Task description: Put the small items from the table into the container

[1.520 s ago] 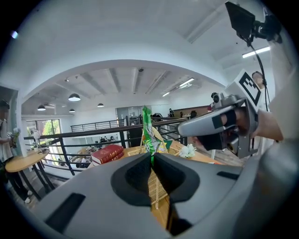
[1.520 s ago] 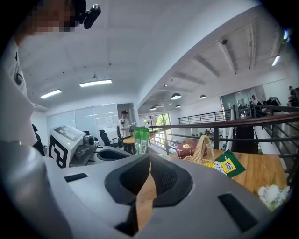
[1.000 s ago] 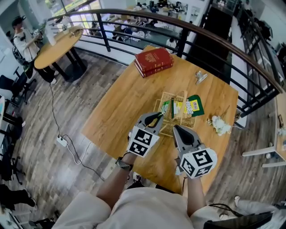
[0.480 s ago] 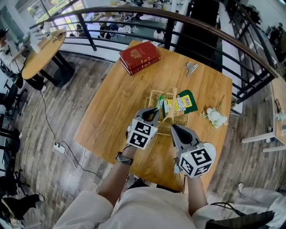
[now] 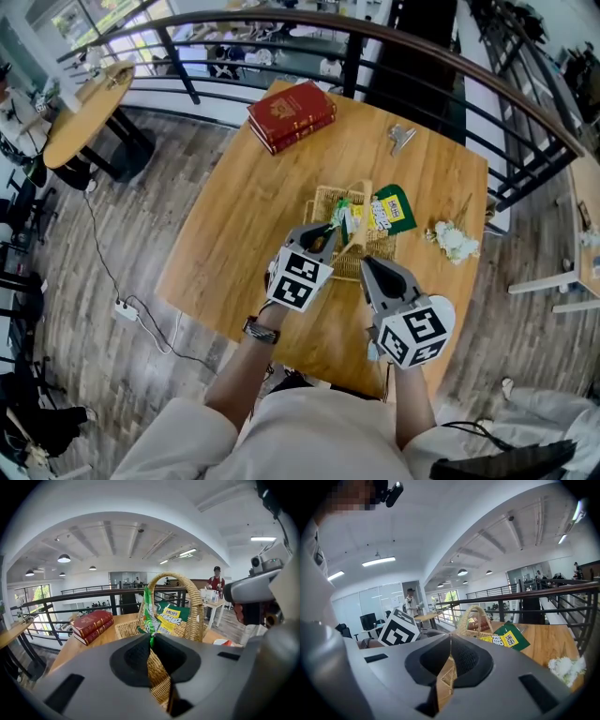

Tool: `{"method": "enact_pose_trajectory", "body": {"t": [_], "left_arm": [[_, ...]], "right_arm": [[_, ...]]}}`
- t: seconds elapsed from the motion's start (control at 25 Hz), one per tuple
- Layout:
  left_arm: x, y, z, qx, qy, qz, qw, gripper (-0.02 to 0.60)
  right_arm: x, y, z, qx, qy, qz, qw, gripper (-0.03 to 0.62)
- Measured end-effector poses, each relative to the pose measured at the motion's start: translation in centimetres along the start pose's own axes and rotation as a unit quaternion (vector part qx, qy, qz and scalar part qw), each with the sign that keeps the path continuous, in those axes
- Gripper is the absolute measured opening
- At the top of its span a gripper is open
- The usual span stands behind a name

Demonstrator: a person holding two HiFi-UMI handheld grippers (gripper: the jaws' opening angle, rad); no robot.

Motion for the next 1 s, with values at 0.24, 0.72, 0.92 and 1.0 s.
{"method": "enact_pose_trajectory", "body": {"t": [0.24,0.72,0.92,1.0], "left_arm": [[0.2,-0.2,0.1,0.002,0.002,0.008,1.0,0.032],[0.4,0.0,-0.3,0.003,0.011,0.012,0.9999,0.104],[0.3,1.3,-1.3,0.015,0.004,-0.005,0.9999,0.103],[0.2,2.0,-1.6,0.02,0.002,-0.012,0.9997,0.103]], "right_arm": [[0.0,0.0,0.2,-0.002,-0.003,-0.003,1.0,0.02],[0.1,0.6,-0.1,0.0,-0.002,-0.003,1.0,0.02],[-0.2,1.2,-1.0,0.008,0.005,-0.002,1.0,0.02],[-0.4,1.5,-1.3,0.013,0.01,-0.004,1.0,0.02]]}}
Point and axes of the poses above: the fingertips, and each gripper's own axes: y backward along the fingers, x to its right, z out of its underside, the point moved 2 cm from there along y, backward along the fingers, and after that the axes turned 5 degrees about x, right-handed, at the moved point
